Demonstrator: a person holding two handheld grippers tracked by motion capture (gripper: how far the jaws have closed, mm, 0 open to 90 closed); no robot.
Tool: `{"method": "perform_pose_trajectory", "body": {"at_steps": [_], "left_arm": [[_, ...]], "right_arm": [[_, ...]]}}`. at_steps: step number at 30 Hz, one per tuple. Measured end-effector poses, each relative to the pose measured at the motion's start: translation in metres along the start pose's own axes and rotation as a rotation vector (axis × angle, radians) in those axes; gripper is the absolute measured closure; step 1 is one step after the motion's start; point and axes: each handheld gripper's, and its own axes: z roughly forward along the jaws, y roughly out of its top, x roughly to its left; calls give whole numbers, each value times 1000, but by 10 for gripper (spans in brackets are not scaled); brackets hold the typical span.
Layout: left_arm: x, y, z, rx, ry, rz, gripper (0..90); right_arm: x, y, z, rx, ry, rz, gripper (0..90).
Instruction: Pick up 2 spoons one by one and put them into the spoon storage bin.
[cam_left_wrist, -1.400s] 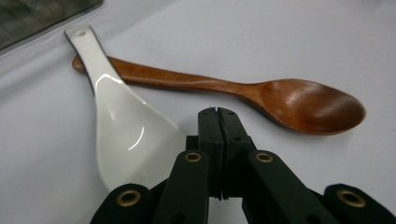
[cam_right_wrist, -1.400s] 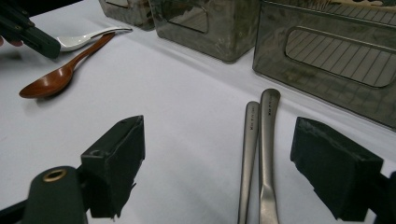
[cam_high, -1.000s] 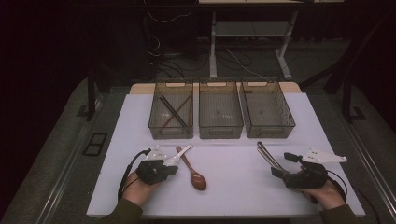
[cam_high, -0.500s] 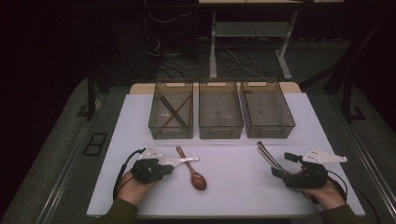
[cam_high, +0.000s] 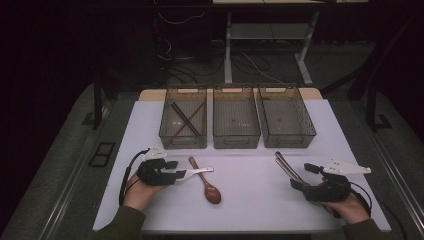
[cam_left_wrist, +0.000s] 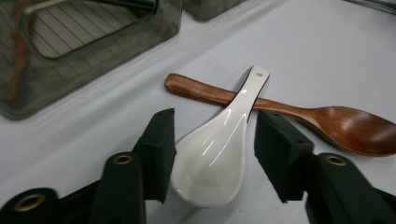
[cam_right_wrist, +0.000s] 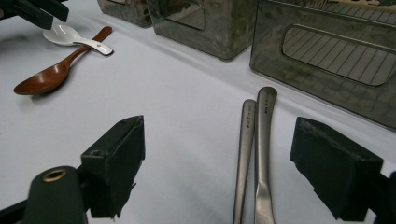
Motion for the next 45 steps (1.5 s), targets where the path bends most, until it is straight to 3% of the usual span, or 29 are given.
{"method": "perform_pose_trajectory", "body": {"at_steps": [6,22,32,34,41,45], "left_arm": [[3,-3,5,46,4,13,406],[5,-8,9,76,13,4,406],[-3,-9,8,104,27,70,431],[-4,-9,8,108,22,91,455],[-9,-9,9,115,-12,104,583],[-13,-8,10,131,8,140,602]], "right_arm": [[0,0,0,-1,-1,2,172],[-1,0,-1,-4,-1,-1,173],[-1,0,-2,-5,-2,3,173],[-1,0,-2,-4,-3,3,173],[-1,0,-2,-5,-2,2,173],[-1,0,-1,-4,-4,1,173]]}}
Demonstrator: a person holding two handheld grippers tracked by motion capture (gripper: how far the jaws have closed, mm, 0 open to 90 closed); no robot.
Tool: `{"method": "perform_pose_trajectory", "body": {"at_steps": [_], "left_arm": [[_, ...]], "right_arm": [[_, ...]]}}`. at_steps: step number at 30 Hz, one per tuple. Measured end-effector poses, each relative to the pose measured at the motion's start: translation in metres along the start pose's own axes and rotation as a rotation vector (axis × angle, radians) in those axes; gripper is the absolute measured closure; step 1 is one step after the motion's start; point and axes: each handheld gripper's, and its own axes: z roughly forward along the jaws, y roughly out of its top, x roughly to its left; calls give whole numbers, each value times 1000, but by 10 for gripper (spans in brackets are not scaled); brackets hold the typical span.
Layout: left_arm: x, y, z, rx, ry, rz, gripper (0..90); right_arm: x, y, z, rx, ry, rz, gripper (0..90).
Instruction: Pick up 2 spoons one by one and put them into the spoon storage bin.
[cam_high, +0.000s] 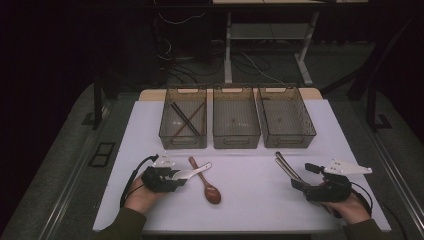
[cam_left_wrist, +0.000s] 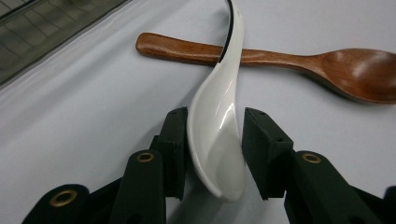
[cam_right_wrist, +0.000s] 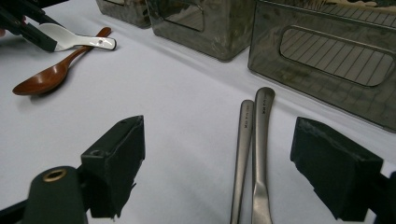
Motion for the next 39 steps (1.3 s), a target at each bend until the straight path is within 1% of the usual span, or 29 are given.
{"method": "perform_pose_trajectory", "body": {"at_steps": [2,4,5,6,8,15,16,21,26,31,32,34,36,37,38,39], "left_arm": [[-1,0,0,0,2,1,609],[-1,1,-1,-5,1,-7,624],[-1,1,-3,-16,13,-5,678],[0,1,-4,-15,11,-6,730],[0,1,-4,-17,10,-5,734],[-4,3,-6,-27,25,15,797],[-4,4,-6,-26,29,24,802],[-7,5,-7,-29,37,33,805],[-8,7,-10,-52,42,40,805],[-7,8,-15,-81,48,33,805],[-6,8,-16,-80,47,36,805],[-6,8,-18,-98,45,25,805],[-5,9,-20,-110,39,16,805],[-5,9,-21,-113,38,19,805],[-5,10,-21,-121,37,13,805],[-4,10,-22,-123,35,17,805]], "right_arm": [[0,0,0,0,1,0,173],[0,0,0,-1,2,-1,173],[0,0,0,0,2,0,173],[0,0,0,0,1,-1,172],[0,0,0,1,1,-1,173],[0,0,0,1,2,-2,173],[0,0,0,0,3,-3,173],[0,0,0,-2,4,-5,173],[1,0,1,2,7,-5,172],[4,0,3,7,15,-19,170],[4,0,3,7,15,-21,153],[5,1,3,2,12,-23,125],[6,1,3,-4,-2,-28,109],[6,1,4,-2,-11,-29,104],[6,1,4,-1,-15,-28,61],[7,1,5,2,-16,-19,0]]}}
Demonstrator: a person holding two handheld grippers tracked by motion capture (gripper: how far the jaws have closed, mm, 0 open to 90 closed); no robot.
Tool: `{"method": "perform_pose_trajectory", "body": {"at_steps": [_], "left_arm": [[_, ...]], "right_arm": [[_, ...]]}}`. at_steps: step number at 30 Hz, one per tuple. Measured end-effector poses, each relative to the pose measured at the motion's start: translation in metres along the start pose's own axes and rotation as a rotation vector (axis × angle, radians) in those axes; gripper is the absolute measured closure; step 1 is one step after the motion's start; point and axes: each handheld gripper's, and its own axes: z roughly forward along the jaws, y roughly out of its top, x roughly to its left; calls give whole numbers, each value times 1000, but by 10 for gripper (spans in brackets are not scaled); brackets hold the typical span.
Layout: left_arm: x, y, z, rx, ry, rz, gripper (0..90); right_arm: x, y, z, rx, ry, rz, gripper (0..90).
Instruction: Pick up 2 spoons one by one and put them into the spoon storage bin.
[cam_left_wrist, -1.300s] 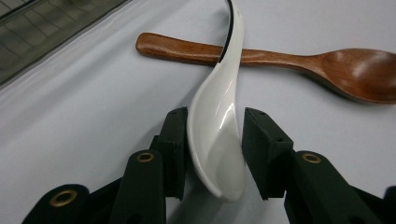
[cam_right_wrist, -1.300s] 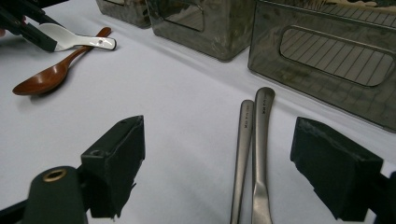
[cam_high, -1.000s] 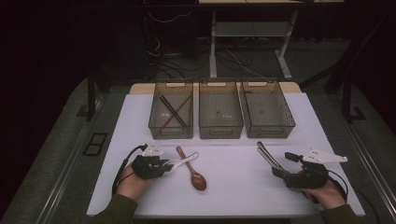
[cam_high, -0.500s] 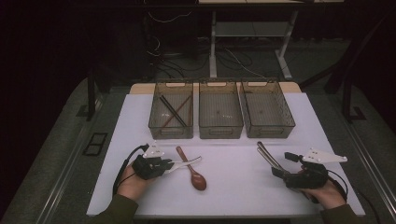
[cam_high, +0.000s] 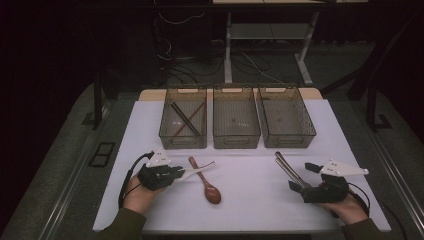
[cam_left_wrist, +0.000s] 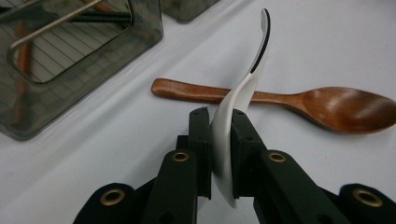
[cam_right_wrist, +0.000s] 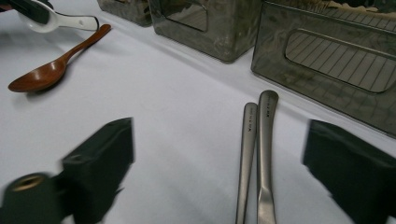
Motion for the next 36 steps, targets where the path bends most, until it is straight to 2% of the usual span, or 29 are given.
{"method": "perform_pose_trajectory", "body": {"at_steps": [4,14,18,30,36], "left_arm": [[-1,4,-1,-28,-4,-14,805],[-4,21,0,-69,-29,2,805],[-5,28,1,-95,-40,-2,805],[0,57,9,-123,-57,11,804],[4,79,18,-146,-53,18,804]], "right_arm": [[3,-1,5,20,3,-4,3],[6,-1,10,35,16,-36,4],[7,-1,9,32,21,-31,4],[8,0,9,22,21,-37,4],[8,0,9,22,21,-36,4]]}}
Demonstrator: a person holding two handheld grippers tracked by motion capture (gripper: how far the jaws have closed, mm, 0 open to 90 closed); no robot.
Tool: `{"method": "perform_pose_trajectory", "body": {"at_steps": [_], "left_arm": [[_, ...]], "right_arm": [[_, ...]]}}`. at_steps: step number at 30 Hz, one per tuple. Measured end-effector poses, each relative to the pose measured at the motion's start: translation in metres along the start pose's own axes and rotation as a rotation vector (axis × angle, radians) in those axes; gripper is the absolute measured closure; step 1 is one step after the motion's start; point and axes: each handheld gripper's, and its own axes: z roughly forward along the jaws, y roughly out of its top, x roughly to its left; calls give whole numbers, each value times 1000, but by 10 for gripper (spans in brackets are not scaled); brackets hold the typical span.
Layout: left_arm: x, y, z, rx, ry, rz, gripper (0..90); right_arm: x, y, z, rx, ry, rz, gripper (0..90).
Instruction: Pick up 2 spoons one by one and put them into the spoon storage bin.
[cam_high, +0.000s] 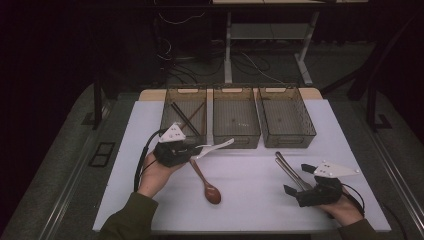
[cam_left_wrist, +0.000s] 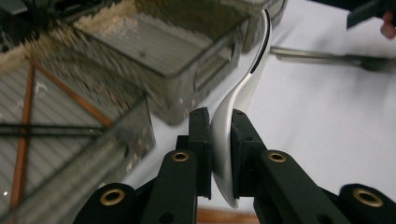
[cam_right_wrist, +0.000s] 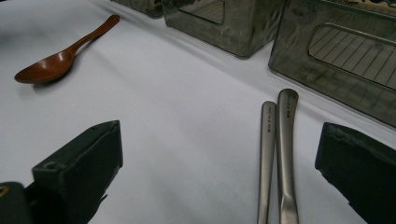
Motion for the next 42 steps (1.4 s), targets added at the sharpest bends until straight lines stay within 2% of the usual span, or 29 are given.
{"method": "perform_pose_trajectory", "body": {"at_steps": [12,13,16,20,30,31,39,41,42], "left_arm": [[9,47,32,-11,-1,34,804],[11,52,36,-2,-3,54,804],[14,61,48,-13,-10,59,804],[20,70,62,3,-2,58,804],[30,70,97,70,18,45,804],[31,70,100,88,21,56,804],[35,63,114,162,17,60,803],[35,61,116,175,18,41,803],[36,61,116,182,14,47,801]], "right_arm": [[-1,-1,-1,0,0,3,4],[-1,-1,-1,0,0,2,4],[-1,-1,-1,0,0,3,4],[-2,-1,-2,-2,-2,6,4],[-3,-2,-4,-11,-4,17,4],[-3,-2,-4,-11,-4,17,4],[-4,-2,-4,-14,-5,18,4],[-4,-2,-4,-14,-5,19,4],[-4,-2,-4,-14,-4,19,4]]}}
